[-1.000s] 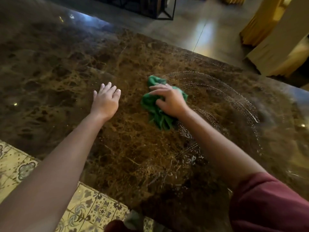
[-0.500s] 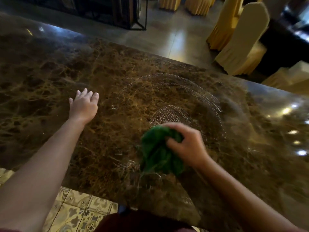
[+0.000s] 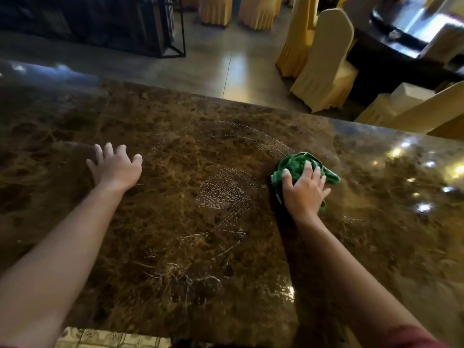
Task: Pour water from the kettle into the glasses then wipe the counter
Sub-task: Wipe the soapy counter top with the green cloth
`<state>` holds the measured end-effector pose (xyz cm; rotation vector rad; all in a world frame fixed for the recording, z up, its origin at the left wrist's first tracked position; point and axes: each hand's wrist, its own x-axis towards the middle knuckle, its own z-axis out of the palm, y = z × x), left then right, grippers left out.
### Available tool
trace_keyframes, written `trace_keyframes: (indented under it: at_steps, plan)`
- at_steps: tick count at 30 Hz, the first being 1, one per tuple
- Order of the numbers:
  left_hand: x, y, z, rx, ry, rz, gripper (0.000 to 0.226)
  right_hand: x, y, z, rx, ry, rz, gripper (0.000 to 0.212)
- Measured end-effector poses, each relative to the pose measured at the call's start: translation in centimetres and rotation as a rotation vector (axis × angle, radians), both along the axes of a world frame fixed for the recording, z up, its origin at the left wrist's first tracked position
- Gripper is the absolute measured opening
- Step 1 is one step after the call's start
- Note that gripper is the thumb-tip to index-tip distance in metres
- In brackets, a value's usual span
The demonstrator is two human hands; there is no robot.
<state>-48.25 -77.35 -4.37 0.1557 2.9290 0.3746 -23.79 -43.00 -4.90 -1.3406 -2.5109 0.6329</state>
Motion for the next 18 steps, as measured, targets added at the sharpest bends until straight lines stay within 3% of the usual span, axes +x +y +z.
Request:
trace_keyframes:
  at_steps: [7,13,18]
  plan:
    - [-1.8,-1.8,-0.2,-0.029,-0.075,-0.104,0.070,-12.4,5.9,0.3,0.009,-0.020,-0.015,0.074]
    - [-1.3,-2.8,-0.2,0.043,-0.086,-0.184,0.073,-24.8,4.9,0.0,0.034,0.014,0.235,0.072]
    - [-1.9,-2.8,0.7,0.104,-0.147,-0.146,0.070,-32.1,-2.2,0.4,0.020,0.040,0.565,0.065]
